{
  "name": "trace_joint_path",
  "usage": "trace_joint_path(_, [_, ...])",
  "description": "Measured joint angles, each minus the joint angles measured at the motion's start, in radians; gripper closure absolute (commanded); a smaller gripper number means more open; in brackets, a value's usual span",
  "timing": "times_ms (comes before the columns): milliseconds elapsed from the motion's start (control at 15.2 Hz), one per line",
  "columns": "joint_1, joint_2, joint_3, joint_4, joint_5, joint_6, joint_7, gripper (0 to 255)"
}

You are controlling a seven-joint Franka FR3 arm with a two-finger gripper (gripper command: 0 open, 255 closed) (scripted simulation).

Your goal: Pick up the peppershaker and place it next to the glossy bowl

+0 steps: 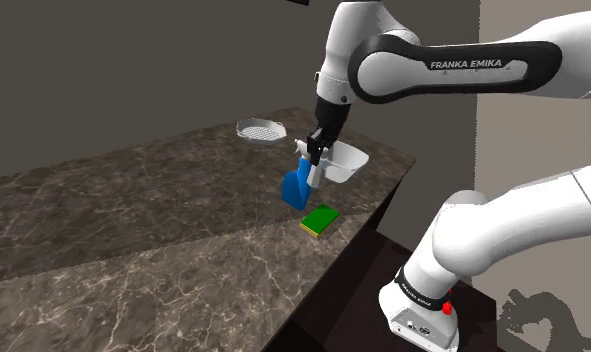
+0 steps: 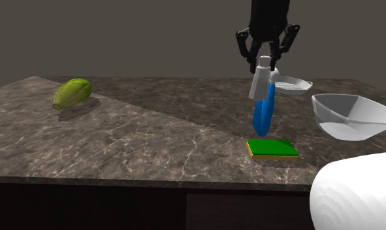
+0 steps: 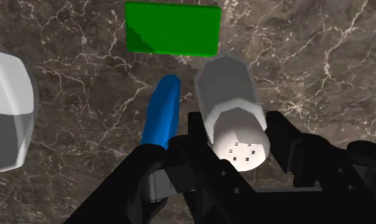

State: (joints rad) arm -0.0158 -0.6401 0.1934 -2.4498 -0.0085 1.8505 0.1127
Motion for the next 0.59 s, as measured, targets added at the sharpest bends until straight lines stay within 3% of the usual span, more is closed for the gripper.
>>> trace_joint_path(594, [-0.096, 0.016, -0.191, -0.004, -0.106, 0.038, -0.221, 255])
